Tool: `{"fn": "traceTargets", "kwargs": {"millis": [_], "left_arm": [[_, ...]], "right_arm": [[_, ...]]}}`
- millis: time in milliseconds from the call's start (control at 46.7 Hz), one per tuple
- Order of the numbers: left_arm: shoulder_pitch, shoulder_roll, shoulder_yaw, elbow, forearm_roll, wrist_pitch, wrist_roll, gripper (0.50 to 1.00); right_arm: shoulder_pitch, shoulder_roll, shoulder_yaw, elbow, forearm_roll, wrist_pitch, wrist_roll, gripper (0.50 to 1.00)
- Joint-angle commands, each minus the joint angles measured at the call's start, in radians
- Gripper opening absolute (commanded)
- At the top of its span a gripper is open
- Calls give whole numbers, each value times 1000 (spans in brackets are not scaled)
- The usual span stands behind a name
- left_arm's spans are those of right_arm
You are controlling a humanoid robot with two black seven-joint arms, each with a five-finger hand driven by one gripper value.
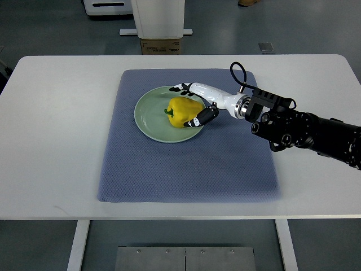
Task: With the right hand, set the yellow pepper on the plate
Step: 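Lift the pepper with the right hand and carry it onto the green plate, then open the right hand, release the pepper, and withdraw the hand upward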
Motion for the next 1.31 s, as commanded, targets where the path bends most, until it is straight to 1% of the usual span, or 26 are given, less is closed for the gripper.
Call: {"fn": "traceTargets", "kwargs": {"millis": [0,171,407,621,728,792,878,920,1006,1135,1284], "left_arm": [[0,0,0,0,0,0,0,1000],[0,0,0,0,0,0,2,1000],[0,0,0,0,0,0,0,1000],[0,0,0,-1,0,0,0,1000],[0,0,-2,0,0,0,0,1000],[0,0,0,0,0,0,0,1000],[0,0,0,0,0,0,0,1000],[0,0,0,0,0,0,0,1000],[0,0,0,0,0,0,0,1000],[0,0,0,0,0,0,0,1000],[0,0,0,0,0,0,0,1000]], "right_arm": [[3,0,0,-1,0,1,0,1000],[9,0,18,-8,1,-1,-3,1000],[-42,0,300,-7,57,1,-4,1000],[-49,0,350,-4,60,1,12,1000],[-74,0,452,1,72,16,11,1000],[-97,0,544,1,106,51,2,1000],[-134,0,673,-1,178,143,-12,1000],[-150,0,718,-2,214,174,-29,1000],[-181,0,764,-4,264,198,-61,1000],[-203,-15,775,-4,291,209,-64,1000],[-233,-74,830,-10,405,292,-73,1000]]}}
